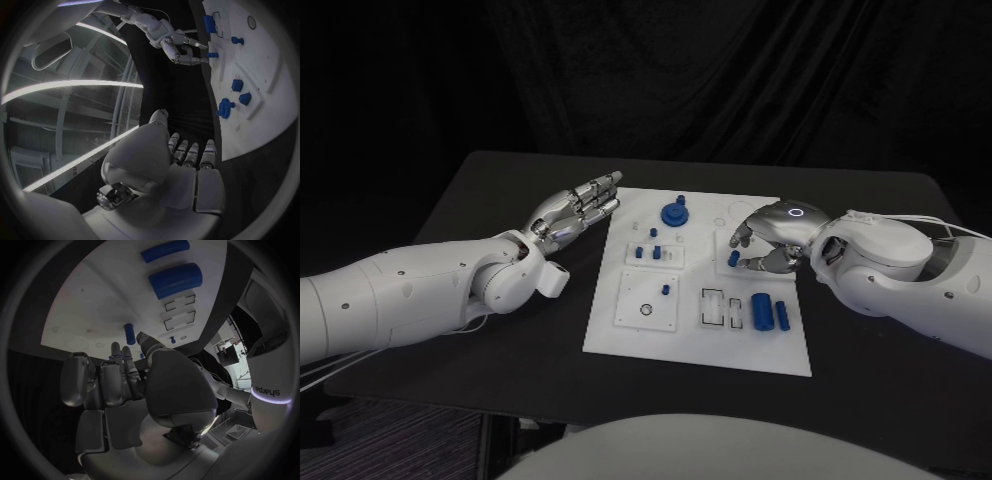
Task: Assemble the parts on the task board
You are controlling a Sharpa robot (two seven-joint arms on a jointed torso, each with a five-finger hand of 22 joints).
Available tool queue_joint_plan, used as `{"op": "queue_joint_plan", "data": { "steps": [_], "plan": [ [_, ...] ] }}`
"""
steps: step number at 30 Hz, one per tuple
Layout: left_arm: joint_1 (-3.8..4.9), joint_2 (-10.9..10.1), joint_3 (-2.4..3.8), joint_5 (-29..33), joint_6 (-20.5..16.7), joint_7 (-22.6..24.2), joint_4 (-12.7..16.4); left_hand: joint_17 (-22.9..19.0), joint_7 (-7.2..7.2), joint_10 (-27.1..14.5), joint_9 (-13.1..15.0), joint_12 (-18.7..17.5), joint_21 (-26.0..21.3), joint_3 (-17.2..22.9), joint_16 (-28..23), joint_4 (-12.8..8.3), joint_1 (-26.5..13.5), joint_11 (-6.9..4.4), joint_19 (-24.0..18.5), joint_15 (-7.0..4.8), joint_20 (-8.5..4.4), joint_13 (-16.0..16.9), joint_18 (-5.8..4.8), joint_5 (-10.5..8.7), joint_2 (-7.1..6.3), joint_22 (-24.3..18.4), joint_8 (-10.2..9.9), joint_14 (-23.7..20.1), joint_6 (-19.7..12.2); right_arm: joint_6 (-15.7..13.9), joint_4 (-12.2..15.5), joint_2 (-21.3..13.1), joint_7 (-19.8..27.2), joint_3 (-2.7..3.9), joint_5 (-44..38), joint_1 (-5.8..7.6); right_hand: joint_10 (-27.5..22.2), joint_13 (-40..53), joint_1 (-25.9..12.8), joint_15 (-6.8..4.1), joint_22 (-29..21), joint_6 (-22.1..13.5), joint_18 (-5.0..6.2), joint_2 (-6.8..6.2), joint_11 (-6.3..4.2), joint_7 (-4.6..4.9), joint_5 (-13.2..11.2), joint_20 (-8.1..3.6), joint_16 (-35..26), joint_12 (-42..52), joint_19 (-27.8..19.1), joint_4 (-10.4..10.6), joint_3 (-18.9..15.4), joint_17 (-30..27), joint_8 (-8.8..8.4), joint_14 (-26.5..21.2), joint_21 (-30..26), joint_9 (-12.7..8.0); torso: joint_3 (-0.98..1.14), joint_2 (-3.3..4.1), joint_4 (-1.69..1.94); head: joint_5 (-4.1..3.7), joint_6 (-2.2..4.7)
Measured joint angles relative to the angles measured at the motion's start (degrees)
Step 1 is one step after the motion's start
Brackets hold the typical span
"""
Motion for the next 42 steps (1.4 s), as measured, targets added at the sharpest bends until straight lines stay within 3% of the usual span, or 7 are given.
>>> {"op": "queue_joint_plan", "data": {
  "steps": [6,19,24,30,38,42],
  "plan": [
    [-0.02,0.0,0.0,0.0,0.0,0.0,0.0,0.0,0.0,0.1,0.0,0.0,0.0,0.0,0.0,0.0,0.0,0.07,0.0,0.0,0.0,0.0,0.0,0.0,0.0,0.0,0.0,0.0,0.0,0.3,-1.0,0.6,-0.1,0.0,-0.1,-0.44,1.3,-1.1,0.8,0.0,0.0,0.4,0.0,0.77,-0.08,-0.02,0.9,0.0,0.0,-1.7,0.0,0.0,0.0,-0.2,0.0,0.0,0.0,-0.4,-0.05,-0.01,-0.04,-0.05,0.0],
    [-0.03,0.0,0.0,0.0,0.2,0.0,0.1,0.0,0.0,0.2,0.0,0.0,0.0,0.2,0.0,-0.2,0.0,0.2,0.0,0.0,0.42,0.0,0.01,0.0,0.0,0.1,0.0,0.0,0.0,-0.4,-3.6,2.3,0.6,0.0,-0.2,-1.92,4.4,-2.3,1.9,-0.21,0.0,0.8,0.01,0.98,-0.48,-0.03,2.2,0.0,0.0,-3.0,0.0,-0.6,1.0,-0.6,-0.21,0.2,0.0,-1.0,0.01,-0.05,-0.03,0.02,0.0],
    [-0.04,0.0,0.0,0.0,0.3,0.0,-0.1,0.0,0.01,0.2,0.0,0.0,0.0,0.3,0.0,-0.3,0.0,0.6,0.0,0.0,0.41,0.0,0.0,0.23,0.0,0.1,0.0,0.0,0.0,-1.2,-4.3,2.9,1.3,0.0,-0.2,-2.12,5.6,-2.9,2.2,-0.42,0.0,-0.9,0.02,0.74,-0.67,1.22,2.2,-0.21,0.0,-4.1,0.2,-0.3,1.6,-0.6,-0.63,0.4,0.0,-1.6,0.0,-0.07,-0.02,0.06,0.0],
    [-0.04,0.1,0.0,0.0,0.5,0.0,-0.2,0.0,0.01,0.2,0.0,0.0,0.0,0.6,0.0,-0.6,0.0,0.93,0.0,0.0,0.83,0.0,0.0,0.23,0.0,0.1,0.0,0.0,0.0,-1.7,-5.2,3.4,2.0,0.01,-0.2,-2.39,6.2,-3.2,2.2,-0.42,0.0,-1.1,0.01,0.74,-0.8,1.54,1.9,-0.21,-0.3,-4.7,0.2,-0.2,1.8,-0.8,-0.66,0.4,0.0,-1.8,-0.01,-0.08,-0.05,-0.04,0.0],
    [-0.05,0.3,0.0,0.0,0.7,0.0,-0.4,0.0,-0.3,0.0,0.0,0.0,0.0,0.7,0.0,-1.0,0.0,1.22,0.0,0.41,0.83,0.0,0.01,0.46,0.0,0.1,0.0,0.0,-0.3,-1.8,-6.2,4.5,2.8,0.02,-0.2,-2.94,8.2,-4.1,3.5,-0.42,0.0,3.4,0.01,1.0,-0.91,0.81,2.1,-0.42,-0.5,-6.0,0.0,-0.8,3.7,-1.3,1.74,0.4,0.0,-0.4,-0.02,-0.07,0.02,-0.19,0.0],
    [-0.1,0.2,0.0,0.0,0.8,0.0,-0.4,0.0,-0.51,0.2,0.0,0.0,0.0,0.7,0.0,-1.0,0.2,1.42,0.2,0.41,1.03,0.0,0.0,0.45,0.22,0.1,0.0,0.0,-0.5,-1.9,-6.5,4.8,3.3,0.04,-0.2,-3.06,10.0,-4.3,4.6,-0.77,0.0,6.0,0.02,1.2,-1.44,0.47,3.8,-0.62,-0.5,-6.2,-0.2,-1.6,5.0,-1.4,3.19,0.3,-0.2,0.7,-0.01,-0.07,0.08,-0.09,0.0]
  ]
}}
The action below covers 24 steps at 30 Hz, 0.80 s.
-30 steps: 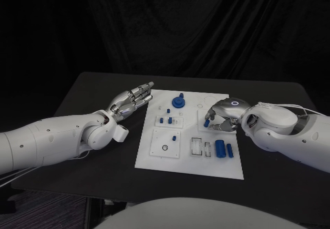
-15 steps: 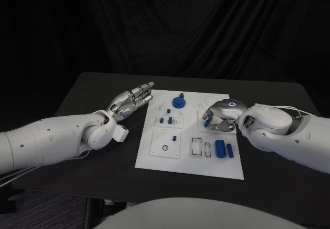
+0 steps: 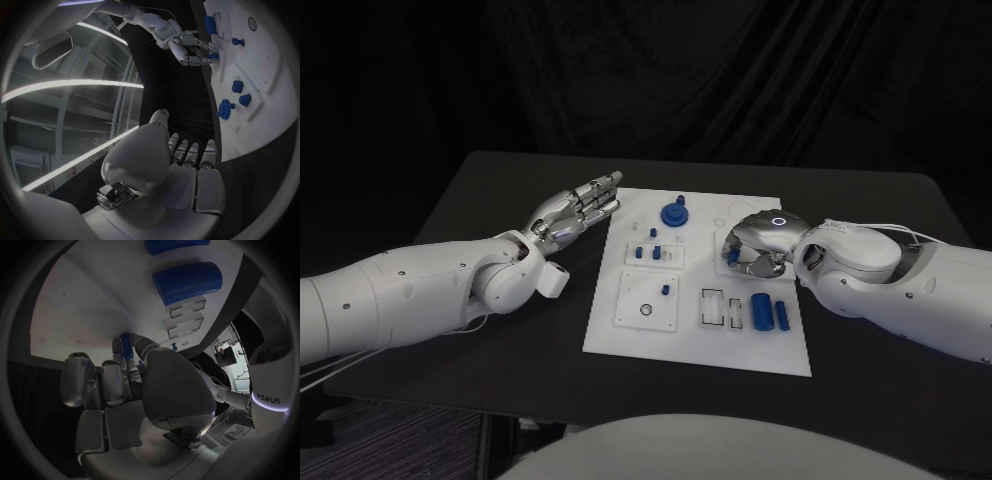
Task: Assemble the parts on the task board
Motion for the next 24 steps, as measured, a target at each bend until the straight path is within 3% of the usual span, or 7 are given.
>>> {"op": "queue_joint_plan", "data": {
  "steps": [8,17,21,24],
  "plan": [
    [-0.04,-0.1,0.0,0.0,0.1,0.0,-0.1,0.0,0.0,0.0,0.0,0.0,0.0,0.1,0.0,-0.1,0.0,0.0,0.0,0.0,0.0,0.0,0.0,0.0,0.0,0.0,0.0,0.0,0.0,-0.5,0.0,0.0,0.7,0.01,0.0,-0.12,2.4,0.0,0.7,-0.84,0.0,2.6,0.0,0.24,-0.9,0.14,0.1,-0.82,-0.4,-0.2,0.0,-0.8,0.8,-0.2,1.62,-0.1,-0.3,1.7,-0.01,-0.01,-0.09,0.27,0.0],
    [-0.16,-0.1,0.0,0.0,0.2,0.0,-0.2,0.0,0.0,-0.2,0.0,0.0,0.0,0.6,0.0,-0.6,0.3,0.2,0.0,0.0,0.41,0.0,0.0,0.22,0.31,0.2,0.0,0.0,0.0,-1.8,1.5,-1.2,0.8,0.06,-0.1,0.04,3.4,0.1,1.6,-1.3,0.0,3.7,0.01,0.38,-1.06,0.24,0.4,-1.43,-1.5,-0.7,-0.6,-1.6,1.1,-2.1,2.2,-0.6,-2.1,2.8,-0.01,0.0,-0.13,0.7,0.0],
    [-0.2,-0.1,0.0,0.0,0.3,0.0,-0.2,0.0,0.0,-0.2,0.0,0.0,0.0,0.6,0.0,-0.6,0.3,0.2,0.0,0.2,0.41,0.0,0.0,0.22,0.3,0.1,0.0,-0.2,0.0,-2.1,3.0,-2.0,0.8,-0.05,-0.1,1.34,3.5,0.2,1.8,-1.3,0.0,3.7,0.01,0.52,-1.14,0.24,0.4,-1.28,-1.7,-0.7,-0.8,-1.9,1.2,-2.7,2.2,-0.5,-2.6,3.1,-0.02,0.01,-0.13,0.76,0.0],
    [-0.23,-0.1,0.0,0.0,0.3,0.0,-0.2,0.0,0.0,-0.2,0.0,0.0,0.0,0.6,0.0,-0.6,0.3,0.2,0.0,0.2,0.41,0.0,0.0,0.22,0.3,0.1,0.0,-0.2,0.0,-2.4,4.5,-2.8,0.8,-0.03,-0.1,3.08,3.6,0.2,1.9,-1.27,0.0,3.7,0.01,0.67,-1.07,0.25,0.4,-1.39,-2.0,-0.7,-1.0,-1.9,1.2,-3.0,2.2,-0.6,-2.8,3.2,-0.04,0.05,-0.06,0.81,0.0]
  ]
}}
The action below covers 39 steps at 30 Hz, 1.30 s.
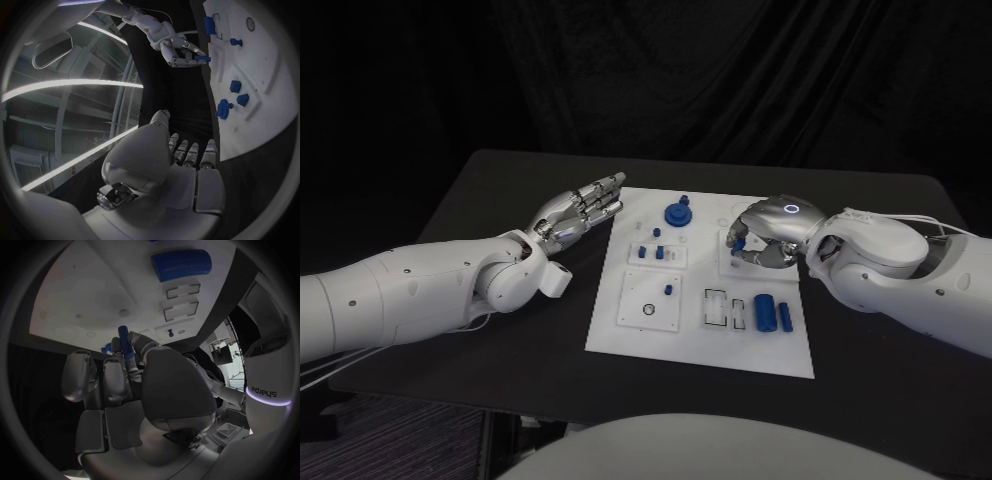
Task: Assemble the parts on the task board
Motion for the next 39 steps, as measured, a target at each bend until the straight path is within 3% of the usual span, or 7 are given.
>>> {"op": "queue_joint_plan", "data": {
  "steps": [6,12,19,24,33,39],
  "plan": [
    [-0.09,0.0,0.0,0.0,0.0,0.0,-0.1,0.0,0.0,0.0,0.0,0.0,0.0,0.0,0.0,0.0,0.0,0.0,0.0,0.21,0.0,0.0,0.0,0.0,0.0,0.1,0.0,0.2,0.0,-0.8,3.8,-2.0,-0.1,0.11,0.0,3.3,0.3,0.0,0.0,0.04,0.0,0.0,0.0,0.02,0.27,0.0,-0.3,-0.03,-0.2,-0.1,0.0,0.0,0.0,-0.1,0.0,-0.3,0.0,0.3,-0.05,0.03,-0.03,0.17,0.0],
    [-0.21,0.3,0.0,0.0,0.1,0.0,-0.4,0.0,0.0,0.0,0.0,0.0,0.0,0.1,0.0,-0.1,0.0,0.0,0.0,0.21,0.0,0.0,0.0,0.0,0.0,0.1,0.0,0.2,0.0,-1.5,7.0,-2.1,-0.1,0.05,0.0,4.01,0.7,0.2,0.1,0.04,0.0,0.0,0.0,0.14,0.27,0.0,-0.9,-0.03,-0.2,0.1,0.0,-0.2,-0.2,0.0,0.0,-0.3,0.0,0.7,-0.07,0.03,-0.04,0.12,0.0],
    [-0.56,0.5,0.0,0.0,0.1,0.0,-0.6,0.0,0.0,0.2,0.0,0.4,0.0,0.4,0.0,-0.4,0.0,0.2,0.2,0.2,0.2,0.0,0.01,0.0,0.0,0.0,0.0,0.2,0.0,-1.5,7.7,3.0,0.0,0.02,0.0,1.49,1.0,0.2,0.1,0.04,0.0,0.0,0.0,0.14,0.4,0.0,-0.9,-0.03,-0.2,0.1,0.0,-0.1,-0.2,0.1,0.0,-0.3,0.0,0.7,-0.01,-0.12,-0.15,-0.18,0.0],
    [-0.62,0.6,0.0,0.0,0.1,0.0,-0.5,0.0,0.0,0.2,0.0,0.4,0.0,0.6,0.0,-0.5,0.0,0.2,0.0,0.2,0.4,0.0,0.0,0.0,0.0,0.0,0.0,0.2,0.0,-0.8,6.4,7.6,0.4,0.02,0.0,-0.59,1.0,0.2,0.1,0.04,0.0,-0.3,0.0,0.14,0.4,0.3,-0.2,-0.03,-0.5,-0.3,0.0,-0.5,0.1,-0.2,-0.34,-0.3,-0.6,1.1,0.01,-0.2,0.02,-0.07,0.0],
    [-0.66,0.6,0.0,0.0,0.0,0.0,-0.5,0.0,0.22,0.2,0.0,0.4,0.0,0.6,0.0,-0.5,0.0,0.2,0.0,0.2,0.4,0.0,0.0,0.24,0.0,0.0,0.0,0.2,0.2,0.4,4.8,13.1,1.4,0.03,-0.9,-2.32,1.0,0.2,0.1,0.04,0.0,-0.7,0.0,0.13,0.4,0.29,-0.2,-0.03,-0.5,-0.6,0.0,-0.5,0.1,-0.1,-0.35,-0.3,-0.6,1.0,-0.1,-0.18,0.27,-0.38,0.0],
    [-0.66,0.7,-0.01,0.0,0.0,0.0,-0.6,0.0,0.22,0.2,0.0,0.4,0.0,0.6,0.0,-0.5,0.0,0.2,0.0,0.2,0.4,0.0,0.0,0.24,0.0,0.0,0.0,0.2,0.2,1.0,4.6,14.0,1.8,0.05,-1.5,-3.13,1.0,0.2,0.1,0.04,0.0,-0.9,0.0,0.13,0.4,0.5,-0.4,-0.03,-0.5,-0.7,0.0,-0.5,0.1,-0.1,-0.73,-0.3,-0.6,1.1,-0.15,-0.16,0.1,-0.15,0.0]
  ]
}}
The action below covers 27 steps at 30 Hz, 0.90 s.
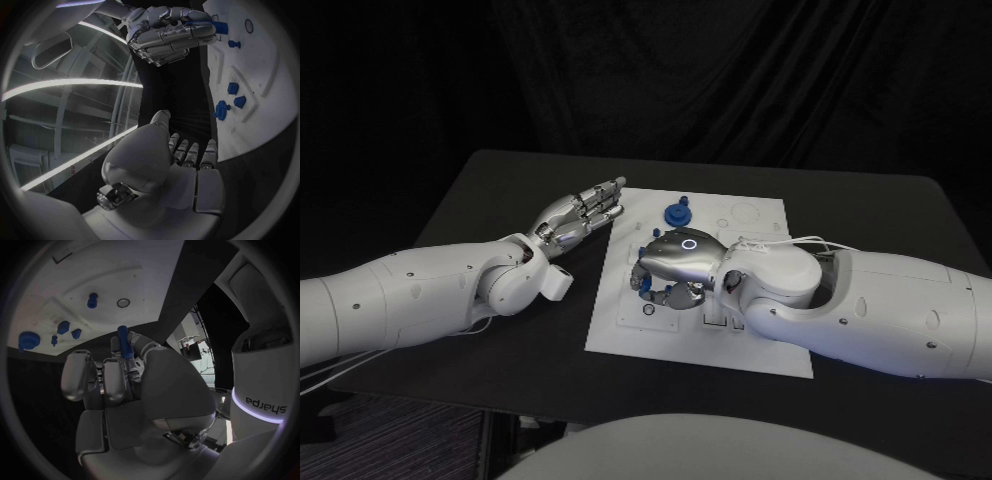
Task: Assemble the parts on the task board
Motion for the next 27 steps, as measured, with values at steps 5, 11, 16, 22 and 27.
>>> {"op": "queue_joint_plan", "data": {
  "steps": [5,11,16,22,27],
  "plan": [
    [-0.04,0.1,0.0,0.0,0.0,0.0,-0.1,0.0,0.0,0.1,0.0,0.1,0.0,0.0,0.0,0.0,0.0,0.1,0.0,0.0,0.0,0.0,0.0,0.0,0.0,0.0,0.0,0.0,0.0,0.4,-0.3,0.2,0.2,-0.02,-0.4,-0.56,0.0,0.0,0.0,0.0,0.0,0.0,0.0,0.0,0.0,0.0,-0.1,0.0,0.0,-0.1,0.0,0.0,0.0,0.0,0.0,0.0,-0.2,0.0,0.01,-0.02,-0.08,-0.12,0.0],
    [-0.08,0.1,0.01,0.0,0.1,0.0,-0.1,0.0,1.95,0.4,0.2,0.3,0.0,0.0,0.0,0.0,-0.2,0.03,0.2,0.0,0.21,0.0,0.0,0.0,0.18,0.0,0.0,0.0,1.5,0.9,-0.8,0.2,0.4,-0.02,-1.1,-1.35,0.0,-0.1,0.2,0.0,0.0,-0.2,0.0,-0.21,0.0,-0.21,-0.1,0.0,0.0,-0.2,0.0,0.0,0.0,0.0,-0.13,0.0,-0.2,0.0,0.08,-0.07,-0.06,-0.14,0.0],
    [-0.18,0.1,0.01,0.0,0.1,0.0,-0.2,0.0,1.94,0.4,0.2,0.3,0.0,0.0,0.0,0.0,-0.2,0.01,0.2,0.0,0.21,0.0,0.0,0.0,0.25,0.0,0.0,0.0,1.1,1.2,-1.3,0.6,0.4,-0.02,-1.7,-2.02,0.0,-0.1,0.2,0.0,0.0,-0.4,0.0,-0.22,0.0,0.0,-0.1,0.0,0.0,-0.3,0.0,0.0,0.0,-0.1,-0.21,0.0,-0.2,0.0,0.14,-0.08,-0.02,-0.01,0.0],
    [-0.24,0.1,0.01,0.0,0.2,0.0,-0.3,0.0,1.94,0.4,0.2,0.3,0.0,0.0,0.0,0.0,-0.2,0.01,0.2,0.0,0.21,0.0,0.0,0.0,0.25,0.0,0.0,0.0,1.1,1.2,-1.9,0.7,0.5,-0.02,-2.1,-2.56,0.0,0.0,0.2,0.0,0.0,-0.4,0.0,-0.22,0.0,0.0,-0.1,0.0,0.0,-0.4,0.0,0.0,0.0,0.1,-0.21,0.0,-0.2,0.0,0.15,-0.07,0.04,-0.08,0.0],
    [-0.28,0.1,0.01,0.0,0.3,0.0,-0.3,0.0,1.94,0.4,0.1,0.3,0.0,0.0,0.0,0.0,-0.2,0.01,0.2,0.0,0.21,0.0,0.0,0.0,0.24,0.0,0.0,0.0,1.1,1.2,-2.2,0.6,0.6,-0.02,-2.3,-2.98,0.0,0.0,0.2,0.0,0.0,-0.4,0.0,-0.23,0.0,-0.01,-0.1,0.0,0.0,-0.5,0.0,0.0,0.0,0.3,-0.21,0.0,-0.2,0.0,0.13,-0.05,0.04,0.0,0.0]
  ]
}}
